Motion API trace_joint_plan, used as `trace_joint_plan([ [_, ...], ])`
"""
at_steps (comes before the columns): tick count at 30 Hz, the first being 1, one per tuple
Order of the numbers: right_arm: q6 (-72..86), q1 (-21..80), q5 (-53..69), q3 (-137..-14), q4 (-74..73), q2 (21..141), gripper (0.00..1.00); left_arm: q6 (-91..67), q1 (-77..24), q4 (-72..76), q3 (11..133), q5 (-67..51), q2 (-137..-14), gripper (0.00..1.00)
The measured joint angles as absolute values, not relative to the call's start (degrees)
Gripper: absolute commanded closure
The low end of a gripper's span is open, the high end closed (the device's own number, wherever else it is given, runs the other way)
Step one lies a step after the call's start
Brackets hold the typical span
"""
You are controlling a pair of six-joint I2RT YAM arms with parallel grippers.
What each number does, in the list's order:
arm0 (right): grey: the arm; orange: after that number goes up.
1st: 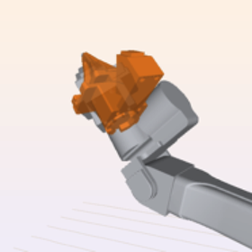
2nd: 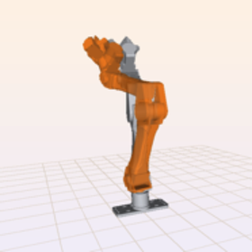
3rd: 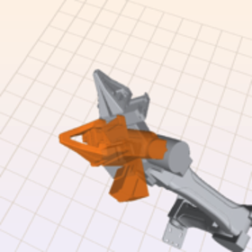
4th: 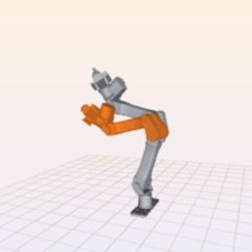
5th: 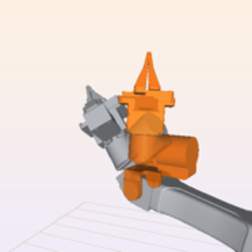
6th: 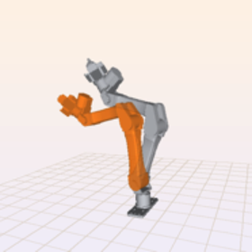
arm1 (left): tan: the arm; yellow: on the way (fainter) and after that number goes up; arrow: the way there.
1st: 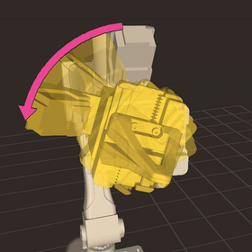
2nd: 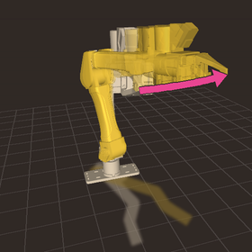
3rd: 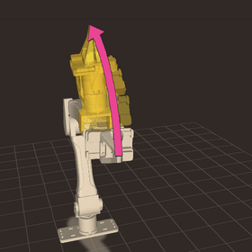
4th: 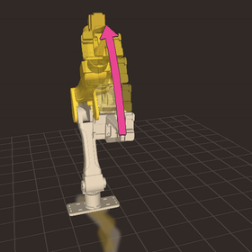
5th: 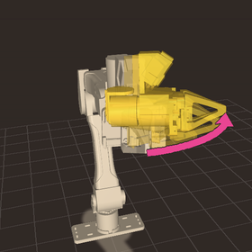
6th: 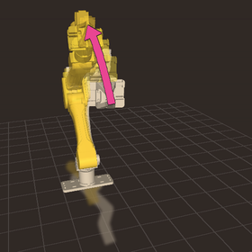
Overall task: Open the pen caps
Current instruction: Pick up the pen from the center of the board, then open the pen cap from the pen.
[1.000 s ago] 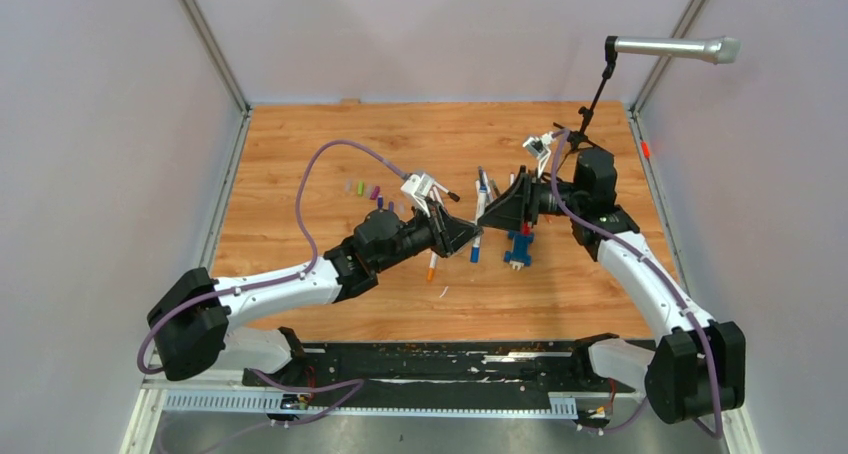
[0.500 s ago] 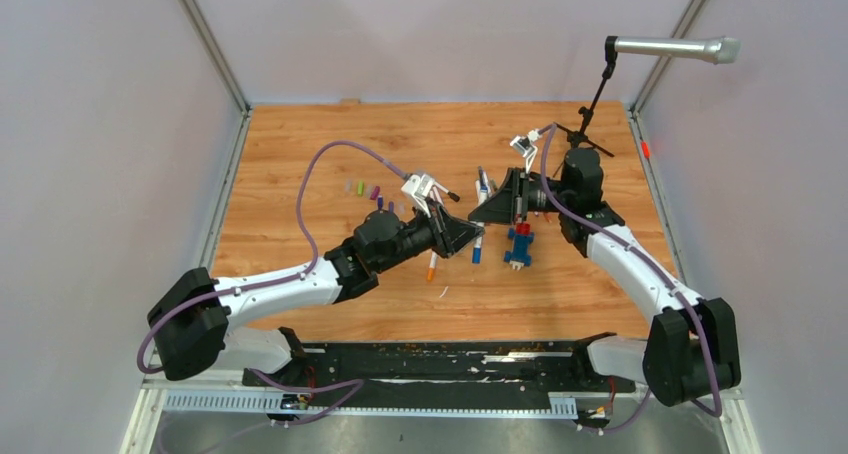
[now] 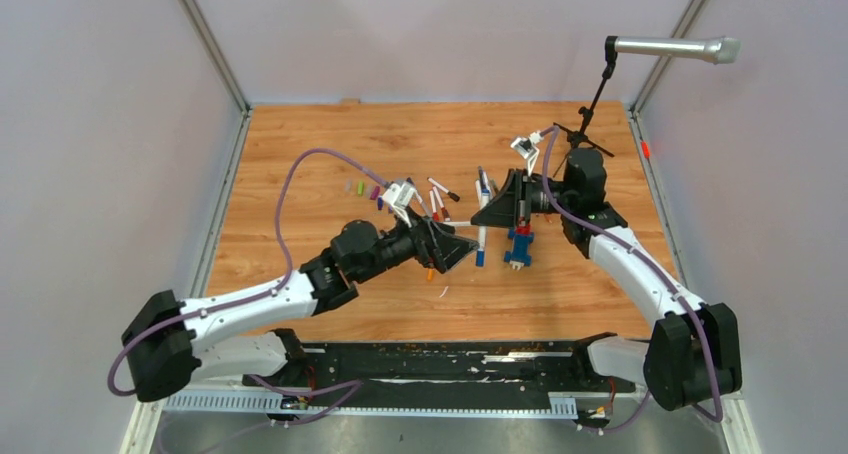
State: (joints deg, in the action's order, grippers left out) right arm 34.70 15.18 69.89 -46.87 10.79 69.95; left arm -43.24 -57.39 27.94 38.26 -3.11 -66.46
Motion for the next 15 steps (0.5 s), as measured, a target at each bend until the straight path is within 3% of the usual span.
trace_joint_plan([
  [8,30.72,12.45,74.17,-46.87,9.58,69.43,1.0,-39.31,-57.39,27.75,30.74,5.78,-51.22,0.0],
  [15,29.23,10.17,75.09,-46.87,9.26,69.32,1.0,-39.35,-57.39,29.98,27.73,5.91,-53.93,0.01],
])
